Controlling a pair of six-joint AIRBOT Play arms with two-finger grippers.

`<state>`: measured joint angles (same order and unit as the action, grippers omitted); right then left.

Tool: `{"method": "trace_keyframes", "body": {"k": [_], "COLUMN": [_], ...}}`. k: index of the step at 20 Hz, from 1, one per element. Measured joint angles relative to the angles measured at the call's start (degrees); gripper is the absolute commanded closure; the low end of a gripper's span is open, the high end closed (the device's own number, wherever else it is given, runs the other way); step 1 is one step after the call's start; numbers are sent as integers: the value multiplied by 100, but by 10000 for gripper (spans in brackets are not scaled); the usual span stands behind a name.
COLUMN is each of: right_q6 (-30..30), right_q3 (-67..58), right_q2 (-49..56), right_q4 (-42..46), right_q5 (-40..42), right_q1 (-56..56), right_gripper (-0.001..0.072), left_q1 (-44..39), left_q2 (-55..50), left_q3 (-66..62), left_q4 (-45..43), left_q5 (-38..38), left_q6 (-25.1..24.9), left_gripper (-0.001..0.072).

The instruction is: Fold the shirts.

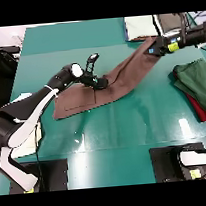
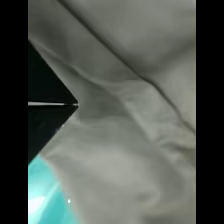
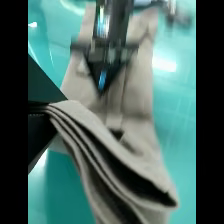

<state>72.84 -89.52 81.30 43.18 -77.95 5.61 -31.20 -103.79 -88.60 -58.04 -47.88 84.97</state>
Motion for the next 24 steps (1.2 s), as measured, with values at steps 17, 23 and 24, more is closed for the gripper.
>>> {"method": "trace_keyframes", "body": {"k": [17, 23, 24], "right_q6": [588, 498, 476], "right_q3": [-1897, -2680, -2702], "right_q2": [758, 2057, 2190], "right_q4": [-24, -35, -28], "right_q5": [131, 1303, 1499], "right_q1": [-2389, -4256, -4461], "right_gripper": [692, 303, 304], "left_q1": [1488, 2850, 2997], "left_q2": [1530, 3445, 3644], "left_q3": [-354, -363, -363], "left_q4": [-452, -1421, -1499], "left_q5": [-372, -647, -675], "left_q6": [7, 46, 46], "left_gripper": [678, 679, 678]}}
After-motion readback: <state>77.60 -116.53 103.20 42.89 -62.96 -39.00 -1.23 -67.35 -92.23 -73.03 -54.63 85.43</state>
